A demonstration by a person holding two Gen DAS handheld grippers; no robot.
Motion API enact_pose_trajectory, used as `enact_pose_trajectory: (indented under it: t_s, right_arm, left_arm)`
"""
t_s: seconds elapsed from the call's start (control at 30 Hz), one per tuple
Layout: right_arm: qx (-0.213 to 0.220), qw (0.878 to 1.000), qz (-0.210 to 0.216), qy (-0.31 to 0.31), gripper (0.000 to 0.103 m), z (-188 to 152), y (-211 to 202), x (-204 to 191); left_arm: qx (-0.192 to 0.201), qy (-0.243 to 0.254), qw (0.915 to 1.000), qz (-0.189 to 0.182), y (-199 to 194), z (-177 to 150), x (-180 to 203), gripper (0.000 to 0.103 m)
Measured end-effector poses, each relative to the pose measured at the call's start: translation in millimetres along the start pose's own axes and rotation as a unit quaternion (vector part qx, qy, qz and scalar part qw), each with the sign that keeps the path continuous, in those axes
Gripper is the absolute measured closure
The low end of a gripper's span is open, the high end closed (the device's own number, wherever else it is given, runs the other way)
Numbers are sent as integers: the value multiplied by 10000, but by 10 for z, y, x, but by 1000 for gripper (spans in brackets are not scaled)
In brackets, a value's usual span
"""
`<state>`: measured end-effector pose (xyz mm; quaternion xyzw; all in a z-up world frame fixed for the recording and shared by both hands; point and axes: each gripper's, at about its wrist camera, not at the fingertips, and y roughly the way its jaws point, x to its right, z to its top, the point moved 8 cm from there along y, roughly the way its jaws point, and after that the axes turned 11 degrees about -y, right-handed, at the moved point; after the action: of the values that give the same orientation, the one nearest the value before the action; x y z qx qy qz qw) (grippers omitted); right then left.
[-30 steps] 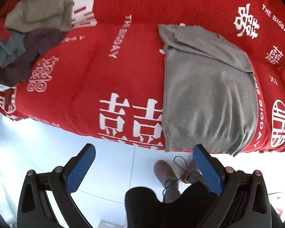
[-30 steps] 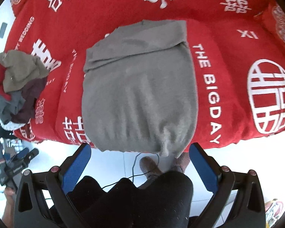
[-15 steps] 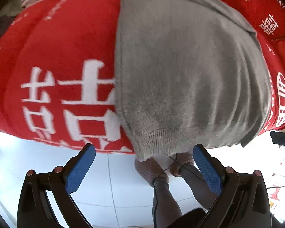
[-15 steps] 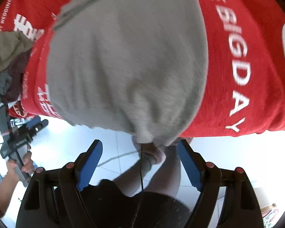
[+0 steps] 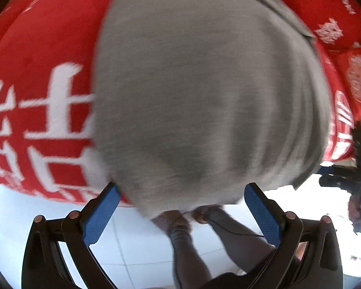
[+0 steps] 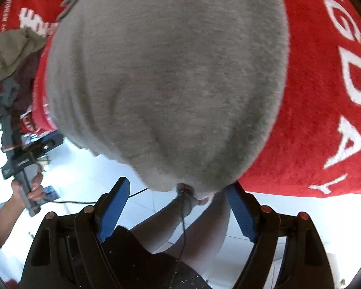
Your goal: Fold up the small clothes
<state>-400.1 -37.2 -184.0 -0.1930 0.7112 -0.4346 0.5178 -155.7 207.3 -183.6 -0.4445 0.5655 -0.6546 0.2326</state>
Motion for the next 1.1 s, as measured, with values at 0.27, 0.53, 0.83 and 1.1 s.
enact_pose_trajectory:
  t_s: [0.27, 0.53, 0.83, 1.1]
  right_arm:
    - [-36, 9991, 428, 21, 18, 13, 199, -14]
    - [514, 9915, 1163, 288, 19, -43, 97, -135]
    - [412, 9902, 1256, 460, 19, -26, 188, -9]
    - [917, 9711, 1755, 1334, 91, 0, 22, -34]
  left_arm:
    - [39, 98, 9999, 106, 80, -31, 75, 0]
    - [70, -74, 9995, -304, -72, -60, 72, 5]
    - [-9, -86, 9999, 134, 99, -158, -51, 10]
    - [-220, -71, 9997, 98, -9, -213, 6, 93]
